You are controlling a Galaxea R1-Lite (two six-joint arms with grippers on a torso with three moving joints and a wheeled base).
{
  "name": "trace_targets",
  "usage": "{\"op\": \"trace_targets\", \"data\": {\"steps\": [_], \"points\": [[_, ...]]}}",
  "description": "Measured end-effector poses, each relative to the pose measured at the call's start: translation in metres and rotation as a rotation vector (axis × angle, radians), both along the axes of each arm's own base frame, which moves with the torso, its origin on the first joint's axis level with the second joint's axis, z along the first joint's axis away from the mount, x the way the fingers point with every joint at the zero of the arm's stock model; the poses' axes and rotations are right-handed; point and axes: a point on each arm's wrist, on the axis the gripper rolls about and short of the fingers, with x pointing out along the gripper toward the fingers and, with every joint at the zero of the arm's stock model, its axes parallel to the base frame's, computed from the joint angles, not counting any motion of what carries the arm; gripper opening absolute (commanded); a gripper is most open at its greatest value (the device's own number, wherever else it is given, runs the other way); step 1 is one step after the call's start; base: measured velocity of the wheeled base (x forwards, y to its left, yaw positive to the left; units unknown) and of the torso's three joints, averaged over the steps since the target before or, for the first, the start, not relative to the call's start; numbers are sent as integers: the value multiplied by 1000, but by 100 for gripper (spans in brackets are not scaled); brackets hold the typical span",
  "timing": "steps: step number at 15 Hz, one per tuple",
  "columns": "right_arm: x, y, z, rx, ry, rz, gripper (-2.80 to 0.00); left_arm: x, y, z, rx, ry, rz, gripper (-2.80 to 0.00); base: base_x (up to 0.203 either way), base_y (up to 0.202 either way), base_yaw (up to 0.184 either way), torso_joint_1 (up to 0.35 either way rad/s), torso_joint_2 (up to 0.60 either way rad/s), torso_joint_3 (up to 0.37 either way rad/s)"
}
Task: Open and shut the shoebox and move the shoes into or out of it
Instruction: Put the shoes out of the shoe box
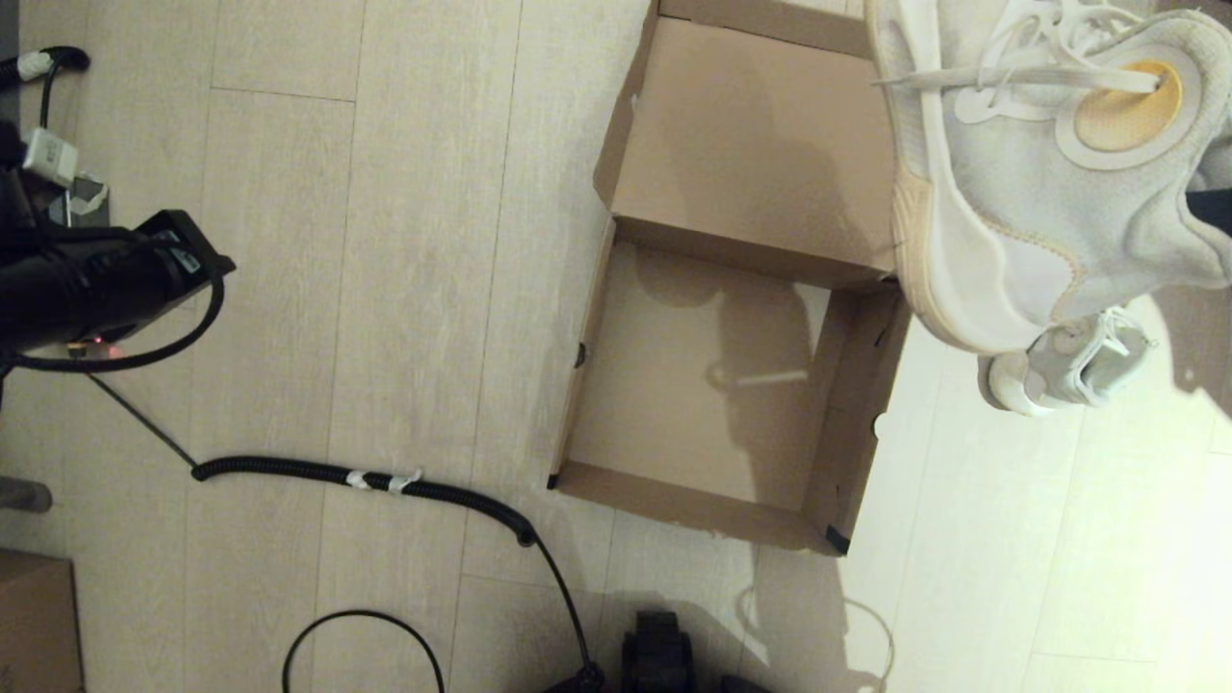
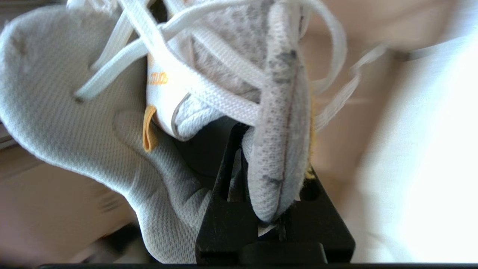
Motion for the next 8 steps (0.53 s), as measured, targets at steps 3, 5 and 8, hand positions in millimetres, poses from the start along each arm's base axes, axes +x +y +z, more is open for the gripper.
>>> {"op": "trace_targets", "data": {"steps": [3, 5, 8], "points": [[27, -19, -1, -131, 0, -170, -280, 0, -2, -5, -22, 11, -22, -280, 0, 0, 0, 0, 0, 0], [46, -30, -8, -226, 23, -307, -280, 0, -3, -11, -29, 24, -33, -280, 0, 0, 0, 0, 0, 0], [64, -52, -18, -281, 69, -425, -280, -1, -3, -22, -32, 15, -43, -280, 0, 0, 0, 0, 0, 0]]}}
